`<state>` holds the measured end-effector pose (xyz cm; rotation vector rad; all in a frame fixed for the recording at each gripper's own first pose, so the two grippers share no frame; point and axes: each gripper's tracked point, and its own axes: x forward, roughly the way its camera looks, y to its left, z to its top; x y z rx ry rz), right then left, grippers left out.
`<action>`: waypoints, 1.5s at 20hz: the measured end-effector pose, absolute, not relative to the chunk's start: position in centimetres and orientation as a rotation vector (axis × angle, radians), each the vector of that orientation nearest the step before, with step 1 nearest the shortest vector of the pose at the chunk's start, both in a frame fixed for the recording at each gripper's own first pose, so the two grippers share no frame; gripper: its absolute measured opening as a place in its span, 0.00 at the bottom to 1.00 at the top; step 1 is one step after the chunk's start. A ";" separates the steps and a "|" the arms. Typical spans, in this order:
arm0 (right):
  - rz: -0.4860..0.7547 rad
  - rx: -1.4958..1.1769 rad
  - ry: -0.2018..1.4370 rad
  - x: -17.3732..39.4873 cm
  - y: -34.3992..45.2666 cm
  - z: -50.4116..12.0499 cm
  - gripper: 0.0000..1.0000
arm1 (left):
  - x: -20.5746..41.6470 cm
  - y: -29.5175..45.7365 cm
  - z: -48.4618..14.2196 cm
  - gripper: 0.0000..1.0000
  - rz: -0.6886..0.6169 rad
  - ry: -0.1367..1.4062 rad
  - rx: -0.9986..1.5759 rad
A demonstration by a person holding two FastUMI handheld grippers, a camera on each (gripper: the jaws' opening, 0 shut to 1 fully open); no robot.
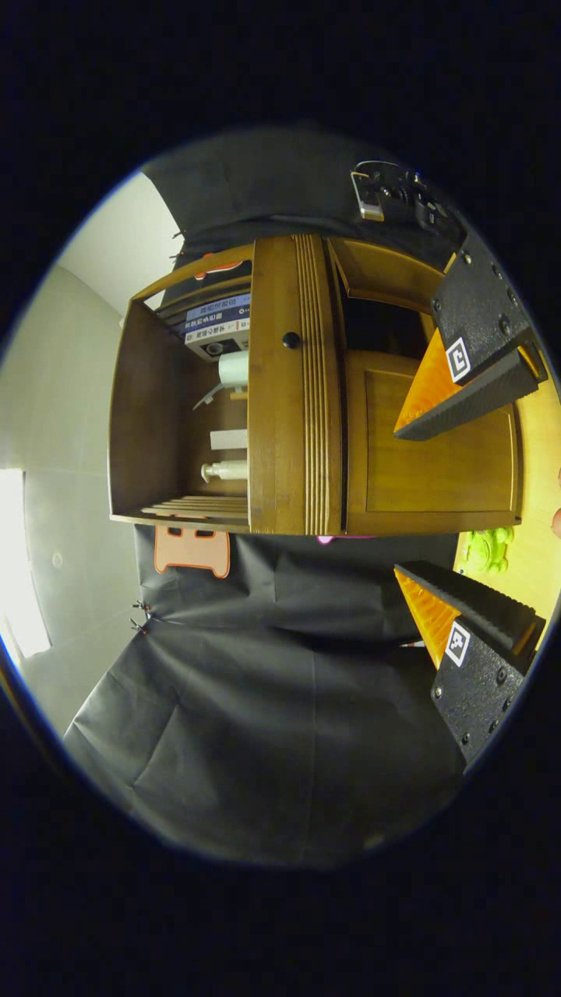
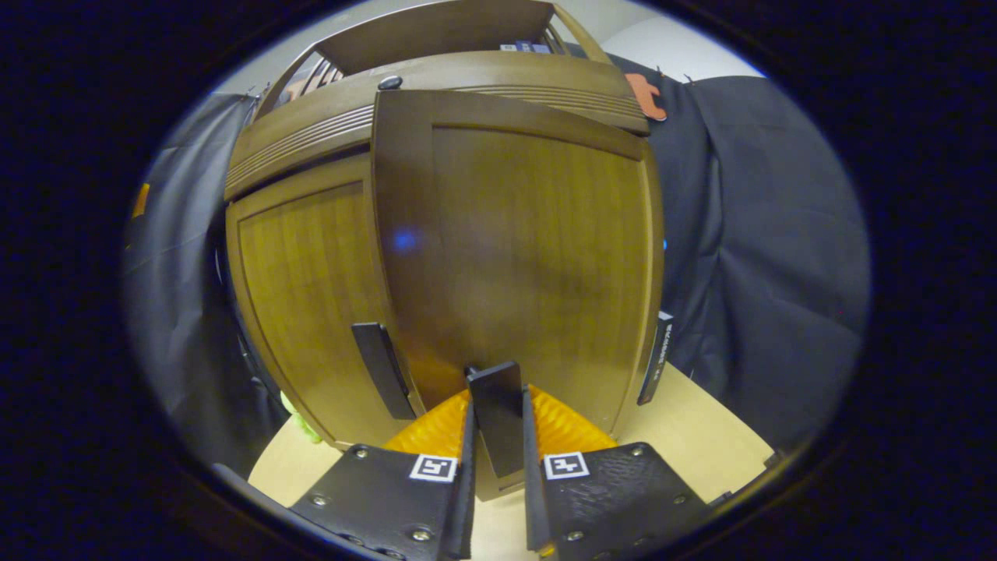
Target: Open the right door of the double-door shoe cabinet with the right hand, and open the left door with the left hand.
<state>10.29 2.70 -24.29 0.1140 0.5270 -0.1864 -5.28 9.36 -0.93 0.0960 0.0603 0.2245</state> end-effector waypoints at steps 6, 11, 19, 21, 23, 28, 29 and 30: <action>-0.204 0.123 0.534 10.2 2.5 -23.9 0.26 | -4.1 5.7 -2.3 0.92 0.128 0.084 0.062; -0.236 0.112 0.541 10.1 2.1 -23.4 0.26 | -3.3 2.5 -3.1 0.92 0.047 0.091 0.036; -0.333 0.056 0.543 10.4 1.3 -21.6 0.26 | -2.0 -0.8 -4.7 0.92 -0.035 0.111 -0.017; -0.364 0.064 0.544 10.3 1.1 -21.6 0.26 | -1.7 -1.4 -5.0 0.92 -0.048 0.117 -0.024; -0.400 0.063 0.546 10.2 0.7 -21.3 0.26 | -1.4 -1.9 -5.3 0.95 -0.059 0.122 -0.030; -0.462 0.055 0.545 9.9 -1.9 -20.8 0.19 | -0.9 -2.6 -6.4 0.95 -0.077 0.142 -0.043; -0.464 0.059 0.544 9.7 -2.1 -20.7 0.19 | -0.8 -2.7 -6.7 0.92 -0.079 0.147 -0.044; -0.470 0.054 0.543 9.4 -2.5 -20.6 0.19 | -0.6 -2.8 -7.0 0.95 -0.080 0.153 -0.044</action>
